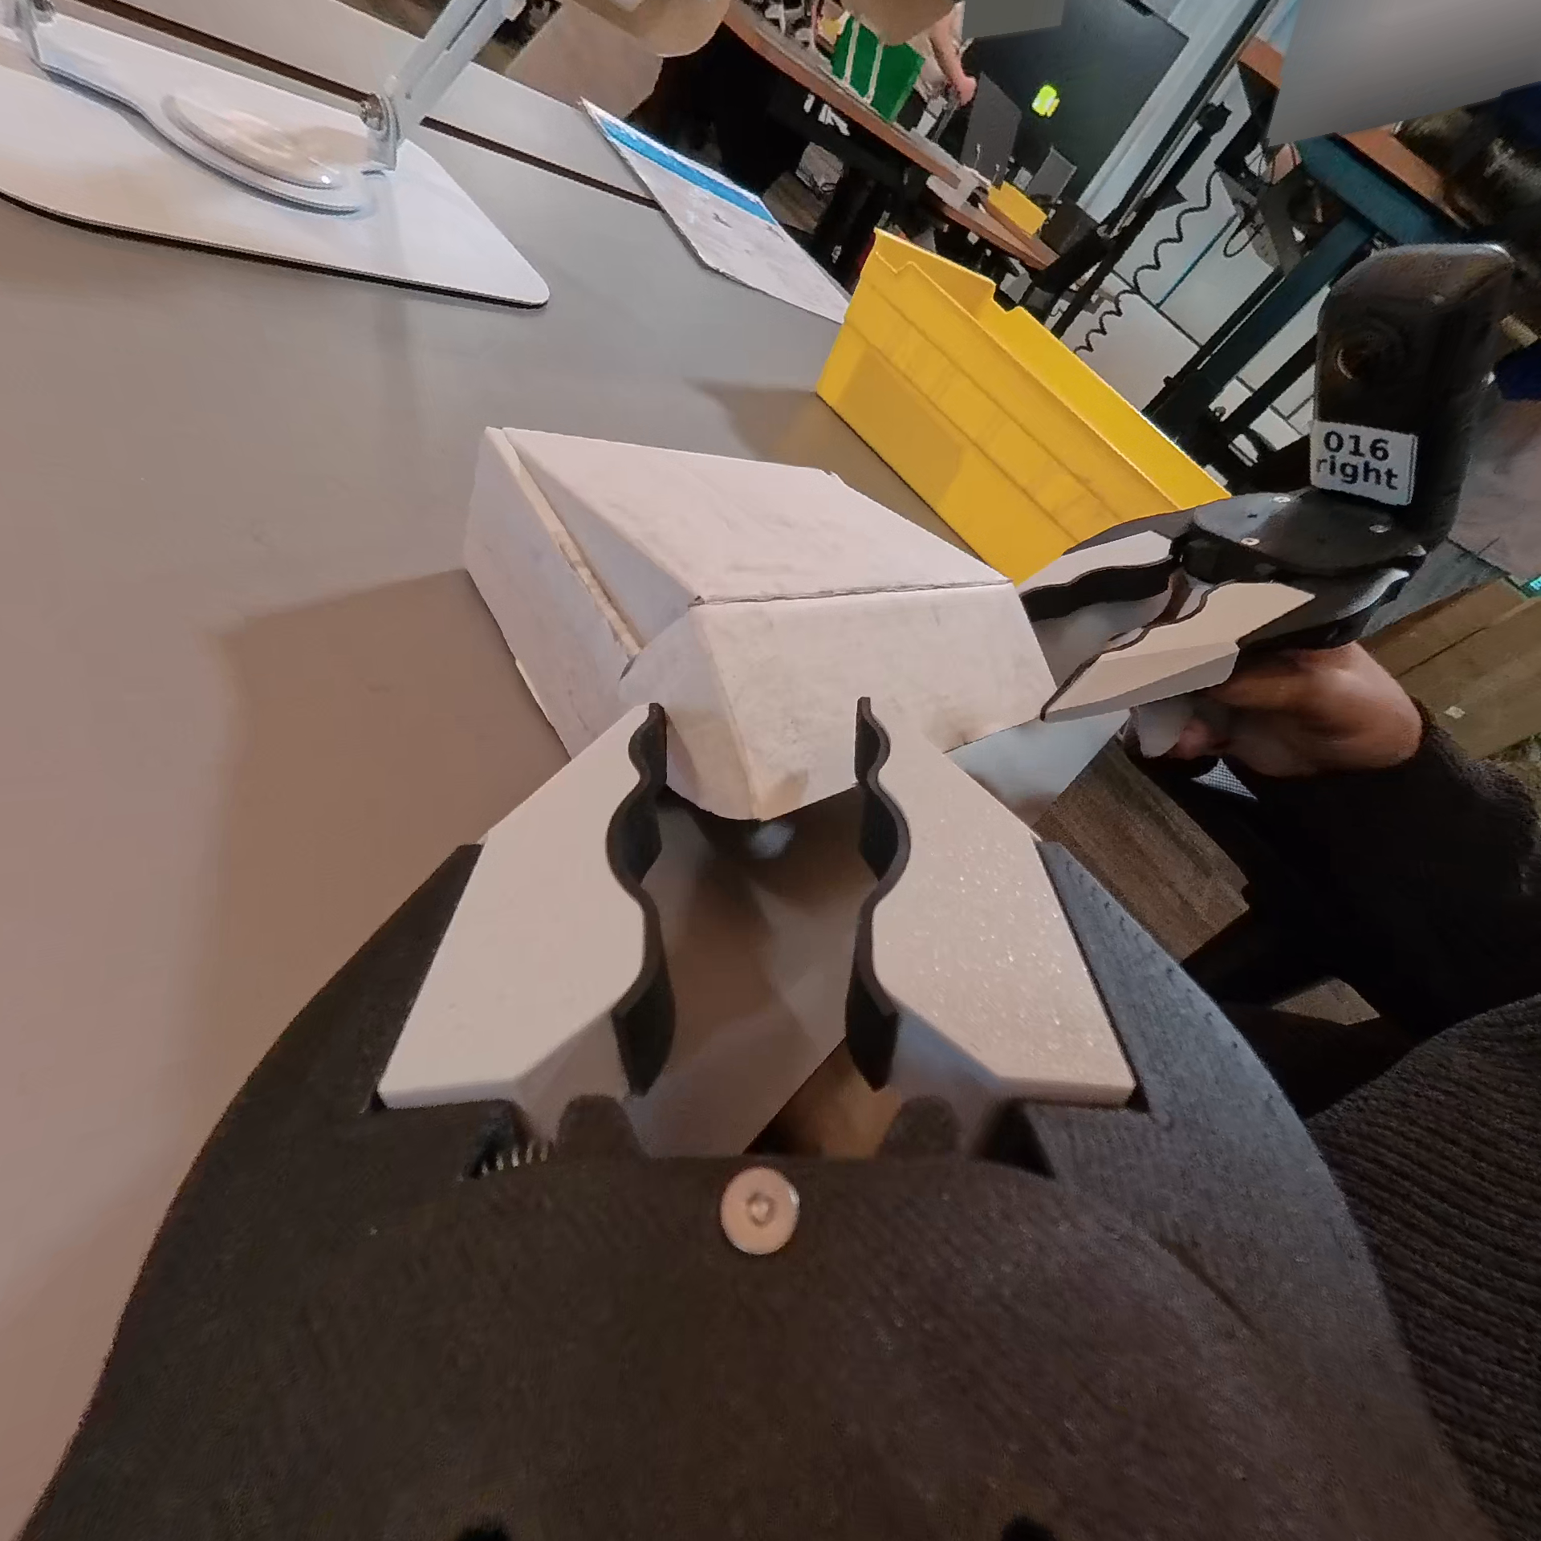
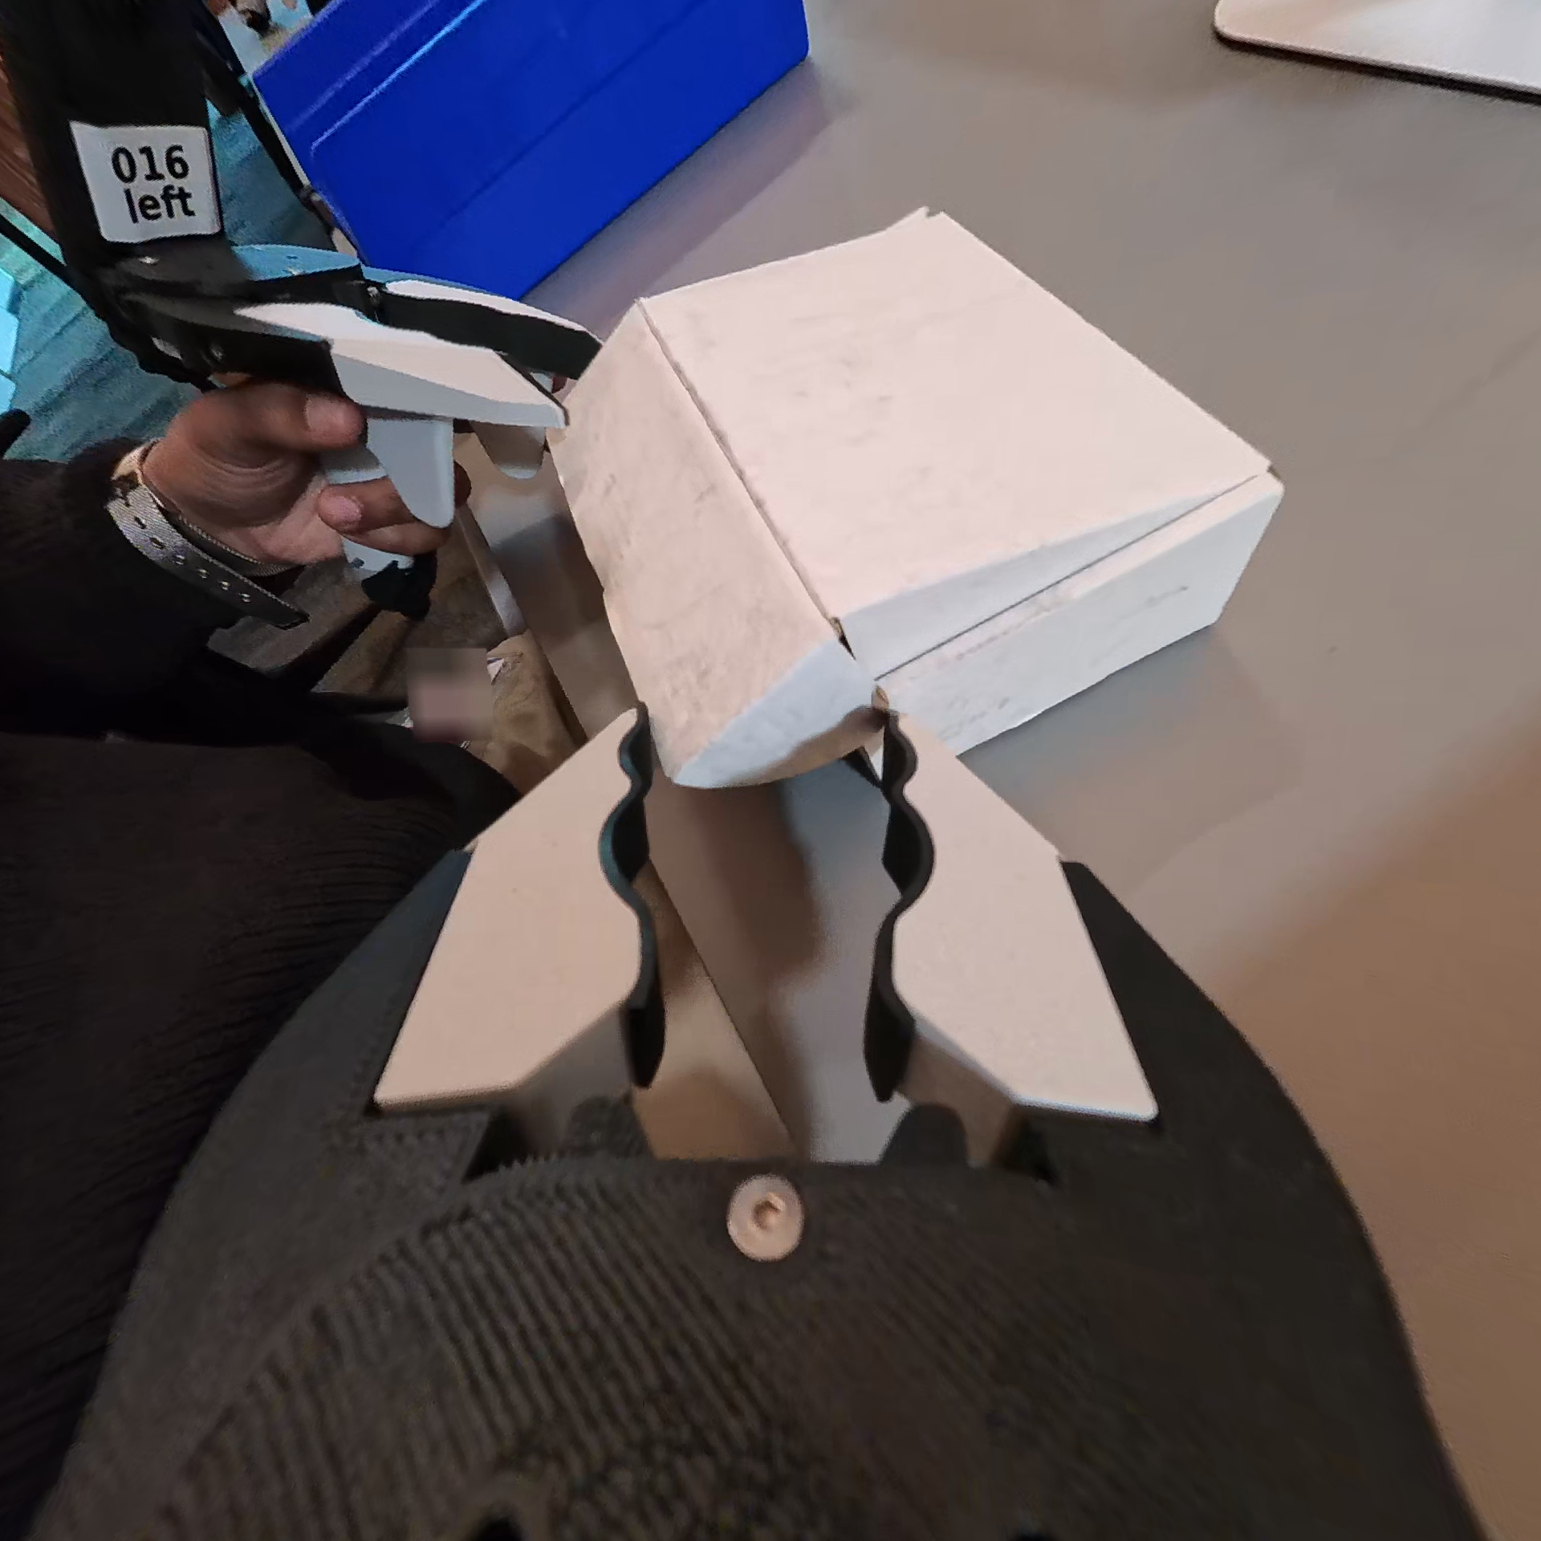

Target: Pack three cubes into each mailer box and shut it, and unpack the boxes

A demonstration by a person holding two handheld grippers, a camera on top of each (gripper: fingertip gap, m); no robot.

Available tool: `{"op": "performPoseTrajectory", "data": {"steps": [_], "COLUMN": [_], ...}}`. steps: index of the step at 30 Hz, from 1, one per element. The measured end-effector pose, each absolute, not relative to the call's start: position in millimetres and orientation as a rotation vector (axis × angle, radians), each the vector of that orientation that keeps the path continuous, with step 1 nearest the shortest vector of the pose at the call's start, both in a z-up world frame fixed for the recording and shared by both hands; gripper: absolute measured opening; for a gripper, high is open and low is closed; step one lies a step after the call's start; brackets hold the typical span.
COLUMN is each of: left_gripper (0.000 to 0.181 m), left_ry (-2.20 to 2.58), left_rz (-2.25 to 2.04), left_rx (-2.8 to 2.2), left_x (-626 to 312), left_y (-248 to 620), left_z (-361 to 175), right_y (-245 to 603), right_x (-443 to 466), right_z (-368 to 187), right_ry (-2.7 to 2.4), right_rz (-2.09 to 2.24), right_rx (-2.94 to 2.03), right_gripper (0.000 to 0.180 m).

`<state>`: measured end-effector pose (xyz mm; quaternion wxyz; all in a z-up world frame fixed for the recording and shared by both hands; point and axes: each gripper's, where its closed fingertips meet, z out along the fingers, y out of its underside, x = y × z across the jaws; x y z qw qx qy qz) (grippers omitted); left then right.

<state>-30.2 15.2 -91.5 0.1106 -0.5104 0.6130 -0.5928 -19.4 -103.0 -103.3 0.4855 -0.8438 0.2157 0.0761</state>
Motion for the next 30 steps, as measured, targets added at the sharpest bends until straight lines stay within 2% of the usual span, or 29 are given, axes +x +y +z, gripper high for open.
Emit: {"op": "performPoseTrajectory", "data": {"steps": [9, 17, 24, 26, 30], "left_gripper": [0.046, 0.043, 0.041, 0.04, 0.04], "left_ry": [1.803, 1.8, 1.823, 1.819, 1.807], "left_rz": [-1.751, -1.762, -1.736, -1.745, -1.769], "left_rx": [-1.479, -1.464, -1.453, -1.458, -1.475], "left_x": [-30.4, -32.4, -32.9, -32.8, -32.5], "left_y": [12.2, 14.4, 15.7, 16.3, 17.2], "left_z": [-89.1, -84.6, -87.5, -86.9, -86.3], "right_y": [-106.1, -103.0, -104.2, -106.4, -109.5], "right_x": [-15.8, -24.6, -24.8, -23.6, -16.7], "right_z": [-105.5, -99.8, -104.2, -101.4, -73.3], "right_ry": [0.529, 0.684, 0.673, 0.649, 0.521], "right_rz": [0.029, 0.409, 0.37, 0.348, 0.209], "right_rx": [-2.131, -1.949, -1.997, -2.004, -1.947], "right_gripper": [0.056, 0.052, 0.051, 0.056, 0.077]}}
